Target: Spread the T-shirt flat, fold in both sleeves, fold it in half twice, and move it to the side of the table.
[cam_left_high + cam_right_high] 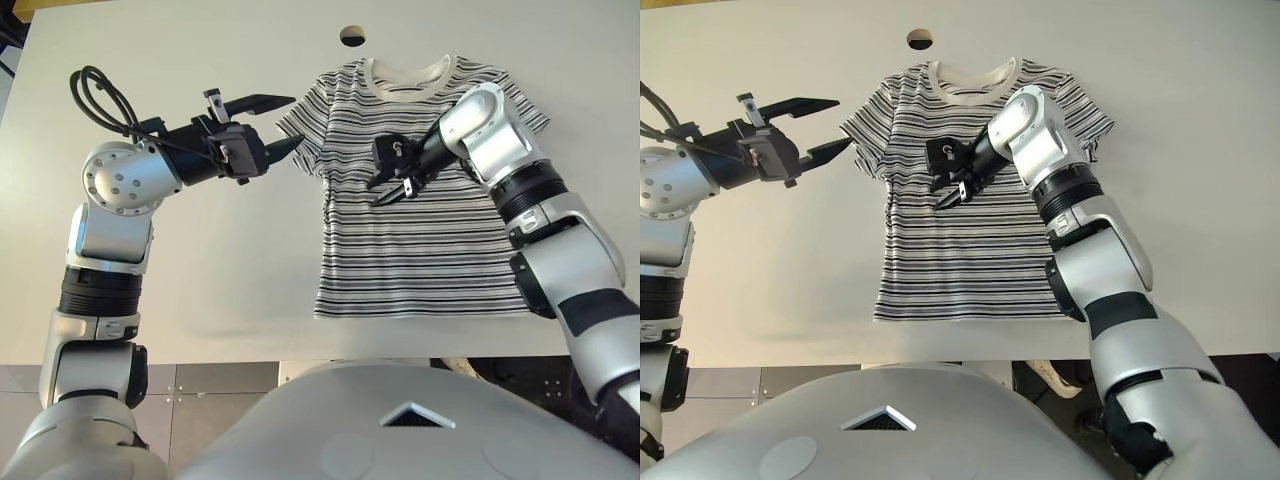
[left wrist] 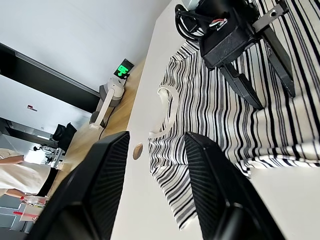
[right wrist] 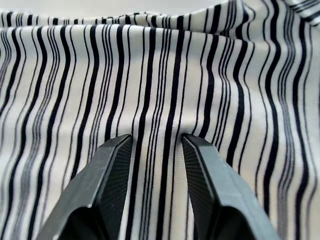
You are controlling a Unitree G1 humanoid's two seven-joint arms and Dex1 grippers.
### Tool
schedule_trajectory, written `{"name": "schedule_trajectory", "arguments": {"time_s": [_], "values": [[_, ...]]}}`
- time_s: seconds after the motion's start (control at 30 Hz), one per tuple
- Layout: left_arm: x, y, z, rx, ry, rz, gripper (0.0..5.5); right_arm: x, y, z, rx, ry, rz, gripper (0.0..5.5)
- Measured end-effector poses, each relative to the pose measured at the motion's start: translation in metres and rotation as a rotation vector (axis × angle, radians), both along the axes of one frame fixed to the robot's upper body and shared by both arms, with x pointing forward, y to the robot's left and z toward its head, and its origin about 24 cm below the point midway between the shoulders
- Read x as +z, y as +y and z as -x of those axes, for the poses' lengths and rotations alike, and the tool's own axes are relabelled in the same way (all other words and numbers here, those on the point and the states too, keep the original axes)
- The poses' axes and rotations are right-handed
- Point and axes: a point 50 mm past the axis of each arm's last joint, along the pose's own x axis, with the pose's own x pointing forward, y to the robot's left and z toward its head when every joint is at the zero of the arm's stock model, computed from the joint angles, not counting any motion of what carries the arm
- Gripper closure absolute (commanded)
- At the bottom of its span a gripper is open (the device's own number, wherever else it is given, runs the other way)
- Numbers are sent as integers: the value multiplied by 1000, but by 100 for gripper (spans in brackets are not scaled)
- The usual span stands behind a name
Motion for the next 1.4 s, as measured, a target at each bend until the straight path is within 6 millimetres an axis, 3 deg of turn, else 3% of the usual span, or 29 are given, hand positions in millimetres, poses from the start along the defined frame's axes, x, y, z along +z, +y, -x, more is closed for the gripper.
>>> {"name": "schedule_trajectory", "arguments": {"time_s": [0.17, 0.37, 0.5, 0.7, 0.97, 1.23, 1.4], "values": [[1, 0, 0, -2, -3, 0, 346, -4, 11, 9, 5, 64, -32, 367], [1, -1, 0, 1, -6, -1, 346, -7, 31, 35, 130, 122, -58, 367], [0, -1, 1, 2, -7, -4, 346, -9, 35, 38, 130, 139, -66, 367], [0, -1, 1, 0, -7, -4, 346, -10, 53, 21, 19, 98, -99, 367], [-1, -1, 2, -3, -2, -5, 346, -14, 63, 5, -113, 43, -114, 367], [-2, -2, 2, -4, 0, -6, 346, -12, 58, 2, -93, 41, -102, 367], [-2, 12, -8, 26, 28, -41, 346, 10, 36, -6, -36, 107, -75, 367]]}}
